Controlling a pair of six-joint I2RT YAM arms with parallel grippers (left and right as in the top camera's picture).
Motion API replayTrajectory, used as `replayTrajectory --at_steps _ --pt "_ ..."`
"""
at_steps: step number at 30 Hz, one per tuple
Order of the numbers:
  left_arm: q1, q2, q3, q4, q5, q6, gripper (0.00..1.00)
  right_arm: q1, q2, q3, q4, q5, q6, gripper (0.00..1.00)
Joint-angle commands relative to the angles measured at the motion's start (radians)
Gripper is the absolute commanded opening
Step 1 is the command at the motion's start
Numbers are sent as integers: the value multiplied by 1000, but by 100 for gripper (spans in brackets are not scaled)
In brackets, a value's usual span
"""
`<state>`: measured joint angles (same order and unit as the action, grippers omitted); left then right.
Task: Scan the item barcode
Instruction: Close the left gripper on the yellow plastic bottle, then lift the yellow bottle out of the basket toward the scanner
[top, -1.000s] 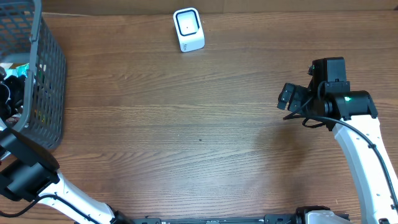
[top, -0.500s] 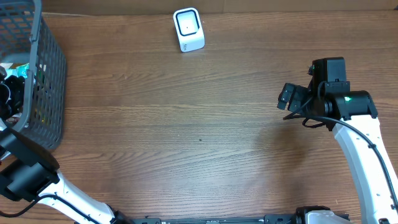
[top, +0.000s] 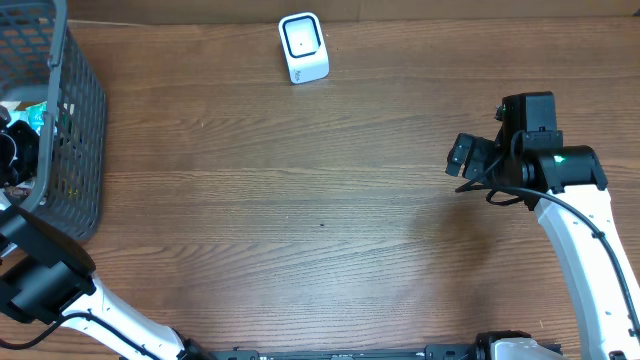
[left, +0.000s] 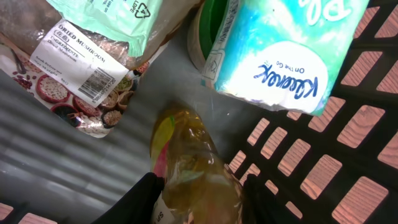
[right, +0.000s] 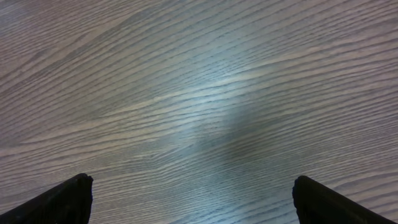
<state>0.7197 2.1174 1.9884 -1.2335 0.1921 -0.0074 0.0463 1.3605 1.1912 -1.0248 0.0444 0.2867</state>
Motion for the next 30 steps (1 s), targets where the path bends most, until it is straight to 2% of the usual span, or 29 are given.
replayTrajectory --at_steps 1,6,9,15,24,30 --pt "0 -14 24 2 7 -8 35 -2 -6 21 2 10 -6 100" --pt "1 -89 24 28 -42 -58 33 -2 -6 21 2 10 -6 100" --pt "1 -174 24 51 -90 -111 31 -2 -6 21 2 10 -6 100" --pt "-1 -372 24 95 -93 -193 29 -2 -6 21 2 10 -6 100" --pt "-8 -610 24 140 62 -227 31 -2 -6 21 2 10 -6 100" --pt "-89 -710 24 139 61 -224 30 -2 -6 21 2 10 -6 100"
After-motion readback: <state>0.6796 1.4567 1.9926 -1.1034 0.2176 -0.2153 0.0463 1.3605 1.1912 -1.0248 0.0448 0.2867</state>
